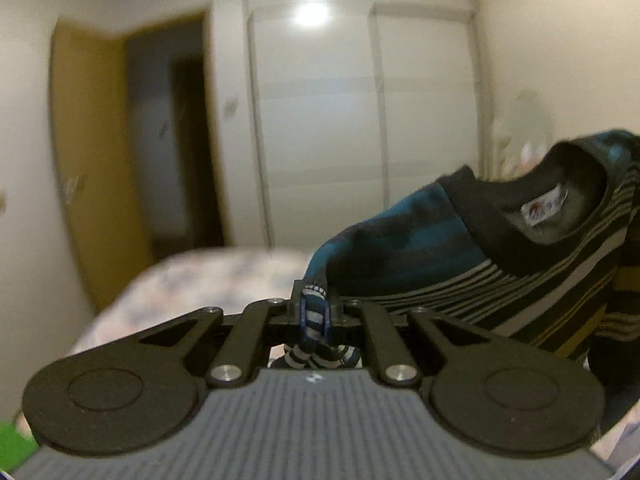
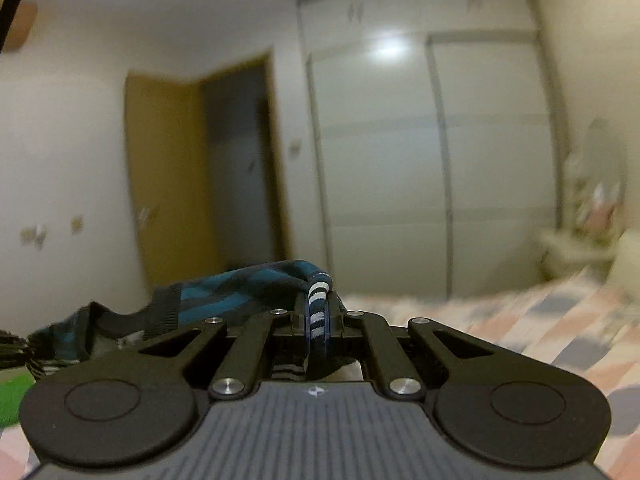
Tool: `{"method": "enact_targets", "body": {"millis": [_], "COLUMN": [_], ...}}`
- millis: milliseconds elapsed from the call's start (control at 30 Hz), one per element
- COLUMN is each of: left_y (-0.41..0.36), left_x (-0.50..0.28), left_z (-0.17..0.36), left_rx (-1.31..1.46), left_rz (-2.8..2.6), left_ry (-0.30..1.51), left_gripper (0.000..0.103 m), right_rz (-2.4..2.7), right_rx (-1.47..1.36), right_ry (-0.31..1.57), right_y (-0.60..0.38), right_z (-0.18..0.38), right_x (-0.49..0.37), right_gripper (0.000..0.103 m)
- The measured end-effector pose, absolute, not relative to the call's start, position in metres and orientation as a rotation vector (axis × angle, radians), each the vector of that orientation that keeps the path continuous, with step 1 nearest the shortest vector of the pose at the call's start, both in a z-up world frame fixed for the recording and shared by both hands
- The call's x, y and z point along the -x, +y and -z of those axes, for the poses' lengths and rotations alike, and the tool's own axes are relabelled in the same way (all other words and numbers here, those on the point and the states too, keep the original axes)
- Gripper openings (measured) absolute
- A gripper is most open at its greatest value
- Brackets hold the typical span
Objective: Fold clothes
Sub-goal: 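Lift the sweater high with both tools, shaking it out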
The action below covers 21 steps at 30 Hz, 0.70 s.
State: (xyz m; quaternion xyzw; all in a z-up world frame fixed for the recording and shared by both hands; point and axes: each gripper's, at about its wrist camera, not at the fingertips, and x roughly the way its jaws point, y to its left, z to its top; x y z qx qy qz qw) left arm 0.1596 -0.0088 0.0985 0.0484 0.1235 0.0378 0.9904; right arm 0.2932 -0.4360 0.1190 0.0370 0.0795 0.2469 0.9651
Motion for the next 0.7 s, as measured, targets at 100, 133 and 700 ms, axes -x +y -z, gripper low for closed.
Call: {"method": "enact_targets", "body": {"millis": [100, 133, 700], "left_y": [-0.01, -0.01, 0.016], "left_x": [-0.131, -0.122, 0.032], "left_z": [-0.138, -0.151, -0.237], "left_rx": [-0.129, -0.139, -0.153], "left_rz": [-0.026, -0.009, 0.098], "left_ry": [0.132, 0.093, -0.159], "left_gripper": [0.007, 0.007, 0.007], "right_rz": [-0.421, -0.394, -0.211], "right_rx": [-0.082, -0.085, -0.095], "right_ry": [0.037, 0.004, -0.188], "right_y": [-0.454, -0.457, -0.454], "right_z": [-0.158, -0.167, -0.222], "right_x": [-0.244, -0.227, -0.014], "right_gripper": [0.005, 0.005, 0.005]}}
